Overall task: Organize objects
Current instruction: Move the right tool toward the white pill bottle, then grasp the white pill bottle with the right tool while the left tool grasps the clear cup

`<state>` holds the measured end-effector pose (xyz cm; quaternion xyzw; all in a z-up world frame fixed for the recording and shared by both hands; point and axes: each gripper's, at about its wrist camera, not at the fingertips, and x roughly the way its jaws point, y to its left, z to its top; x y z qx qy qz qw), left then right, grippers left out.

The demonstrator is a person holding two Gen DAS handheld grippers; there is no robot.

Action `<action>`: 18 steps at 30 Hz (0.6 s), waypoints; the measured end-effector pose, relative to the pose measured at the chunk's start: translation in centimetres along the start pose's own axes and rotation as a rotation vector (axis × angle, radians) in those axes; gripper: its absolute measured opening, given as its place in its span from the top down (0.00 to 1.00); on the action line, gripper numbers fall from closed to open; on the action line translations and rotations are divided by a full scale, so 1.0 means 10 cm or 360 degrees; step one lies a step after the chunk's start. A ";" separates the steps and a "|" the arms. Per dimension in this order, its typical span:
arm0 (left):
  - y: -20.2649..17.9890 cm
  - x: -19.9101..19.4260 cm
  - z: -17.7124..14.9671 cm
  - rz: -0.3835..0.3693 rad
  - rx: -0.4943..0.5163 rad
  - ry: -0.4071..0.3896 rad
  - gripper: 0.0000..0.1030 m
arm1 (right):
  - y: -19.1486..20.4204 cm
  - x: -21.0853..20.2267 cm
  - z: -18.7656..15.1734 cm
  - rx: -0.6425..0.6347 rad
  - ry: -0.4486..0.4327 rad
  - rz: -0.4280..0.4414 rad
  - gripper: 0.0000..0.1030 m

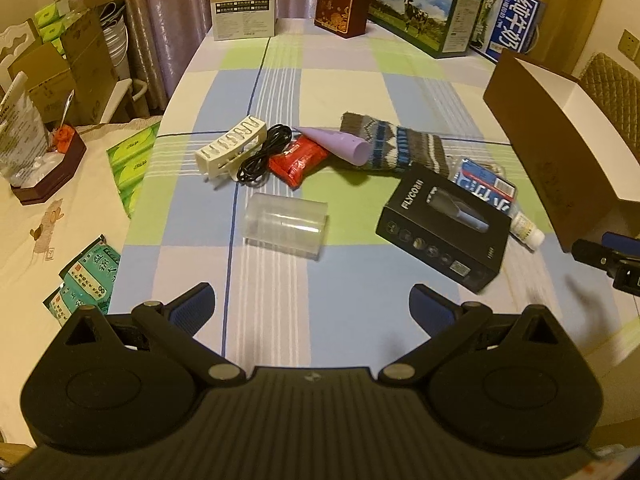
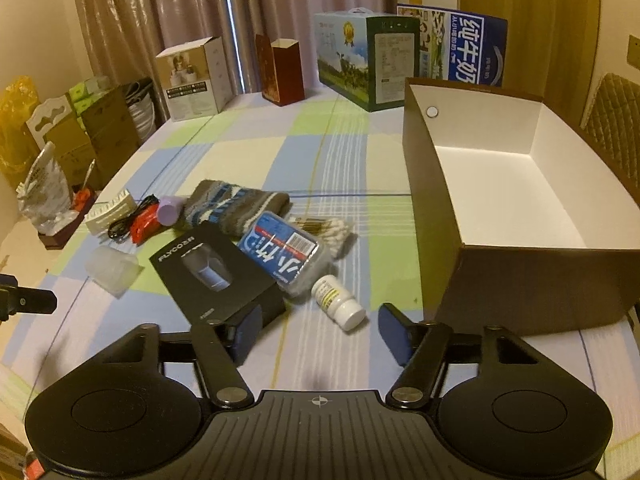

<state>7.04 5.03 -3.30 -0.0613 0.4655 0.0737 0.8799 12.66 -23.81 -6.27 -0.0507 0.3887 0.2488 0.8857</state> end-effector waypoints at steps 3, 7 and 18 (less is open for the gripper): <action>0.02 0.12 0.04 0.0006 -0.0007 0.0009 0.01 | -0.03 0.13 0.00 -0.0010 0.0009 -0.0014 0.50; 0.05 0.27 0.10 0.0017 -0.0005 0.0015 0.01 | -0.08 0.31 -0.02 -0.0033 0.0029 -0.0037 0.53; 0.16 0.62 0.26 0.0035 0.0020 0.0031 0.01 | -0.08 0.73 -0.02 -0.0123 0.0075 -0.0079 0.57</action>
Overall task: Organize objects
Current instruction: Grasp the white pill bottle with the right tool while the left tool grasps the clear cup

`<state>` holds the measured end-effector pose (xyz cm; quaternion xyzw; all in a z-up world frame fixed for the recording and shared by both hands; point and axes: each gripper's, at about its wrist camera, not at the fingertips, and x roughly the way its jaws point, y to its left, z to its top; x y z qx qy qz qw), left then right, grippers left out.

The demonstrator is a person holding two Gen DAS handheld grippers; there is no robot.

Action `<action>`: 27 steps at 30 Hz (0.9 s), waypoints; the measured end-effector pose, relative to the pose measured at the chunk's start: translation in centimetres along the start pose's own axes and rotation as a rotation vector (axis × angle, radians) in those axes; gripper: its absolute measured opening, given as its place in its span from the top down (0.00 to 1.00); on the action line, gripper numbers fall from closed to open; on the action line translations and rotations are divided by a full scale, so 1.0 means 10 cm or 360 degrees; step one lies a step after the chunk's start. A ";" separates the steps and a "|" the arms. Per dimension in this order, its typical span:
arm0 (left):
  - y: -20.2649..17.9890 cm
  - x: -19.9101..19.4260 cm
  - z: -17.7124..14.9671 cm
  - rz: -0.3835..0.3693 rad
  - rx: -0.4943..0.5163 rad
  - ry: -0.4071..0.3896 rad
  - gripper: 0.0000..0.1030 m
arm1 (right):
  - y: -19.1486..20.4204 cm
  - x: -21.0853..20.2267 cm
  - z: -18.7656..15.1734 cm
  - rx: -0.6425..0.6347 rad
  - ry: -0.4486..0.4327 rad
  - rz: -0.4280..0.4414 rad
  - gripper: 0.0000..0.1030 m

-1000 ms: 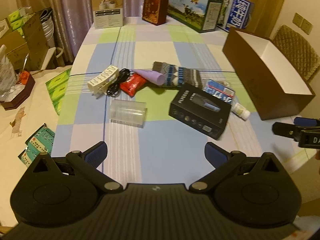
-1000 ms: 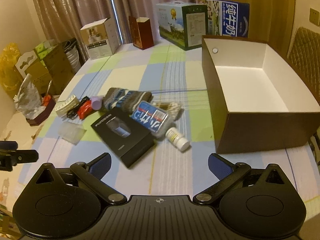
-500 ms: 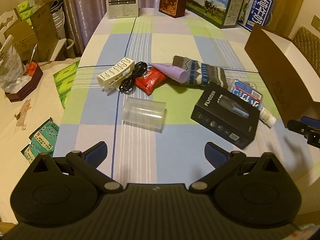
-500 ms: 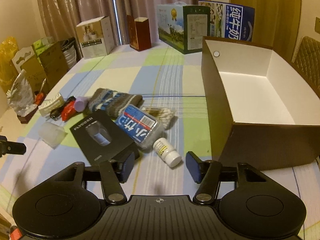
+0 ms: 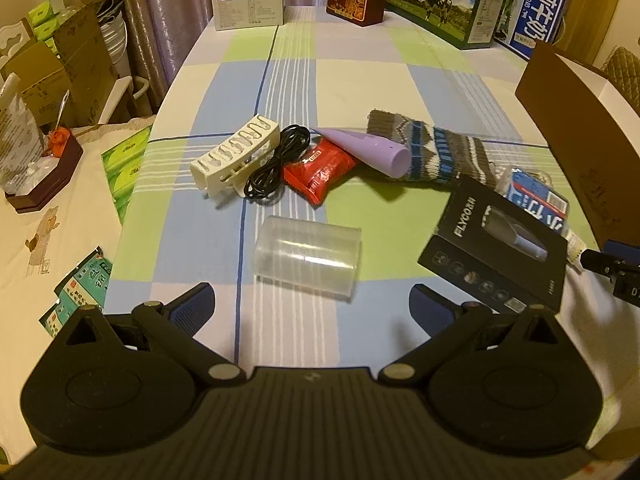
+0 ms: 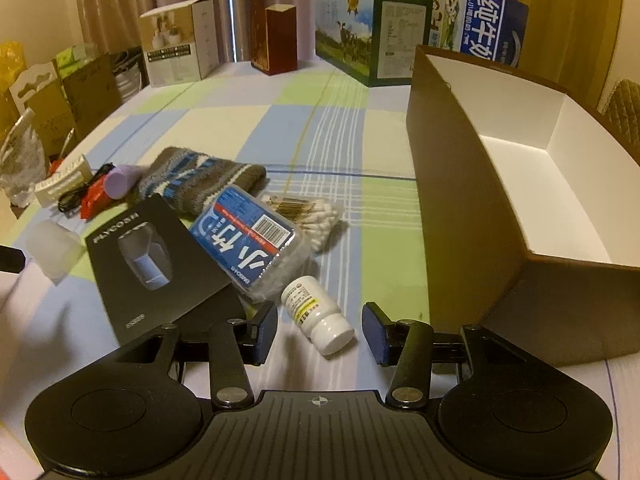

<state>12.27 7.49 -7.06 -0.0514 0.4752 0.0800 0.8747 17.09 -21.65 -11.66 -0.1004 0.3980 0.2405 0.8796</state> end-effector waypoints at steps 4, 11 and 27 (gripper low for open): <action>0.02 0.11 0.04 -0.0001 0.0011 0.0021 0.01 | 0.01 0.10 0.01 -0.0034 0.0006 -0.0020 0.58; 0.05 0.25 0.09 -0.0008 0.0056 0.0049 0.01 | -0.02 0.17 0.02 -0.0042 0.0075 0.0014 0.77; 0.09 0.58 0.26 -0.0131 0.0170 0.0110 0.29 | -0.23 -0.28 -0.02 0.0212 0.0107 0.0084 0.77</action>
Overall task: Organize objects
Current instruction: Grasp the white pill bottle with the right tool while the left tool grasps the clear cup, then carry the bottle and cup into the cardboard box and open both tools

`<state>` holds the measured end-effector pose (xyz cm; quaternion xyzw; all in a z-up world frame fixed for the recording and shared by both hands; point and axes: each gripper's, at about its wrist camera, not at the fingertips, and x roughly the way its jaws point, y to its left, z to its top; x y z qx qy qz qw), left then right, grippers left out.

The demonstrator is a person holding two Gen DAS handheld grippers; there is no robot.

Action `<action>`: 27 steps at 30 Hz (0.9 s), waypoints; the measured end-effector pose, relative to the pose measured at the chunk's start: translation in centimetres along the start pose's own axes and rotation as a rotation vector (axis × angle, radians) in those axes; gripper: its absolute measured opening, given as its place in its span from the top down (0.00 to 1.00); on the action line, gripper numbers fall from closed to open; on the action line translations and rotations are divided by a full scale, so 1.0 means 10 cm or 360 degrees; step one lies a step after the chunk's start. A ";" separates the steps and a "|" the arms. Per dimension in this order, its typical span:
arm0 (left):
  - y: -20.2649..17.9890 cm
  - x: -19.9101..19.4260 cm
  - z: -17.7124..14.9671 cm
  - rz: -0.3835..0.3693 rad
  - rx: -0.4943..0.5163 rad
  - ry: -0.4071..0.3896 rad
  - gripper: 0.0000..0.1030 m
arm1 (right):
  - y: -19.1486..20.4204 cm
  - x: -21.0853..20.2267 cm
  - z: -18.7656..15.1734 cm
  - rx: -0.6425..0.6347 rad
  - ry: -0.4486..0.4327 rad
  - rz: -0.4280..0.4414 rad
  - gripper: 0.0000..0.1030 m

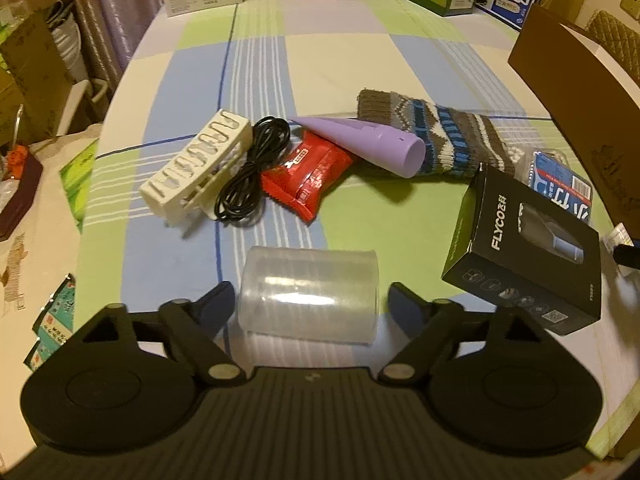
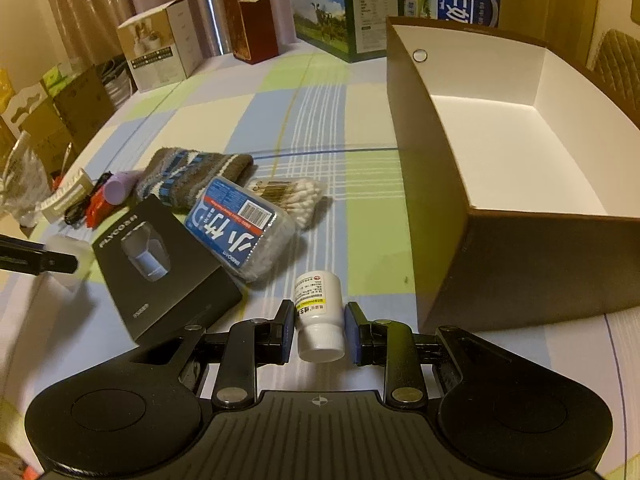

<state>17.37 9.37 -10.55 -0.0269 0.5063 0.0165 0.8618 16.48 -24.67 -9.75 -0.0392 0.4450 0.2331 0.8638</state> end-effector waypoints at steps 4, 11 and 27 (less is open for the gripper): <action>-0.01 -0.01 -0.01 -0.0020 0.0029 0.0001 0.33 | -0.02 -0.11 0.02 0.0014 -0.0011 0.0047 0.77; -0.09 -0.21 -0.09 0.0002 0.0045 -0.0043 0.33 | -0.02 -0.39 0.16 -0.0006 -0.0087 0.0184 0.77; -1.26 -1.13 0.45 -0.0270 0.0291 -0.0391 0.33 | -0.72 -1.04 0.58 0.0036 -0.0333 0.0200 0.77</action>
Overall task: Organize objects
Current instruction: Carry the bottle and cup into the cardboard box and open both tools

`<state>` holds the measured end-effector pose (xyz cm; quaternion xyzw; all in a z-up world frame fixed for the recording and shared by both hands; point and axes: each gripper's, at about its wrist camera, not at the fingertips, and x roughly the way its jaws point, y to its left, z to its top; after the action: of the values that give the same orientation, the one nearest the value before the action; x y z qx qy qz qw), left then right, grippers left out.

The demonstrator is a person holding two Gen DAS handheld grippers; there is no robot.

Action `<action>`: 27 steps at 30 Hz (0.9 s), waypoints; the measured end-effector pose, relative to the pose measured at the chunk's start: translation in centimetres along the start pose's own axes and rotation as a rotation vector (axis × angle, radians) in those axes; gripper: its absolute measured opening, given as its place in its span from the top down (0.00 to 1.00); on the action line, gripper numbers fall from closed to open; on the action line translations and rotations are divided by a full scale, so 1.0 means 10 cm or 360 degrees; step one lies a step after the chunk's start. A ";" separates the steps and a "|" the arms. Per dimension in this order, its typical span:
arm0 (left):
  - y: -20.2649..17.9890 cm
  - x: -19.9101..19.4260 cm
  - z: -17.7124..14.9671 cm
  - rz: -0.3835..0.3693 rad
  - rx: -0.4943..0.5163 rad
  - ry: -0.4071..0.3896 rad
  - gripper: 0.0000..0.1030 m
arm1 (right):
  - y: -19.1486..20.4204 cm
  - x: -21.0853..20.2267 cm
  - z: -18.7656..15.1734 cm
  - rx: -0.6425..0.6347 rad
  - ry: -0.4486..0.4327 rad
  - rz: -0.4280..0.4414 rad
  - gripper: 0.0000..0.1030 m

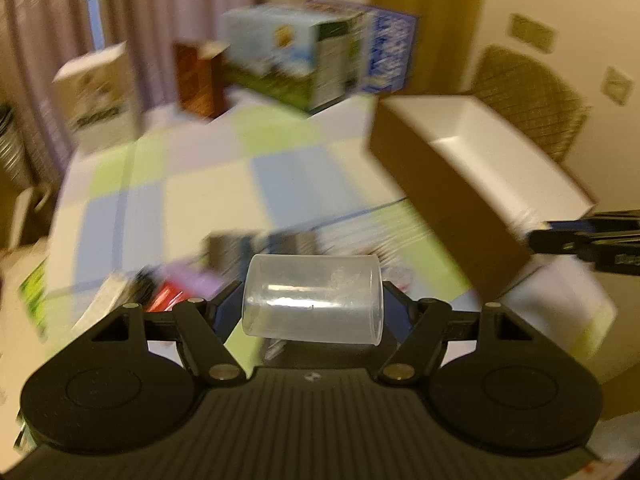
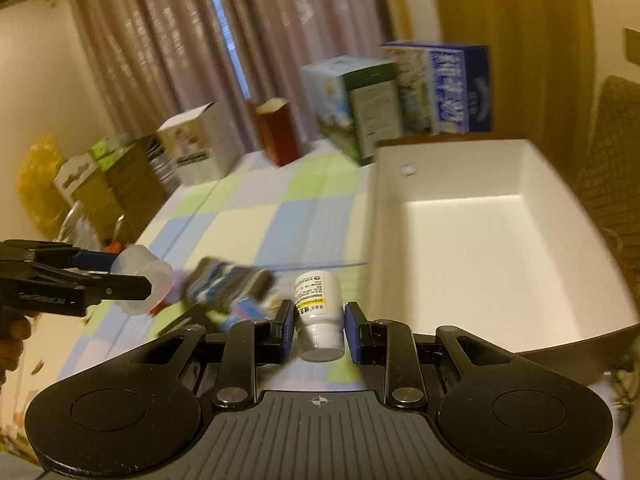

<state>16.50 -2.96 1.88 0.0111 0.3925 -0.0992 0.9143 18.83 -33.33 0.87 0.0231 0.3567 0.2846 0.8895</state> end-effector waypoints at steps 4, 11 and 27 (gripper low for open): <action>-0.51 0.13 0.29 -0.0151 0.0113 -0.0074 0.33 | -0.40 -0.09 0.11 0.0061 -0.0023 -0.0094 0.77; -1.37 0.62 0.66 -0.0334 0.0278 -0.0075 0.33 | -0.98 -0.09 0.24 0.0051 0.0035 -0.0181 0.77; -2.27 1.69 0.87 -0.0337 0.0428 0.0264 0.33 | -1.42 0.45 0.34 -0.0212 0.0422 -0.0102 0.77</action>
<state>29.72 -28.94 -2.95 0.1000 0.4485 -0.2451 0.8537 30.68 -42.32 -2.87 -0.0851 0.4520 0.2797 0.8427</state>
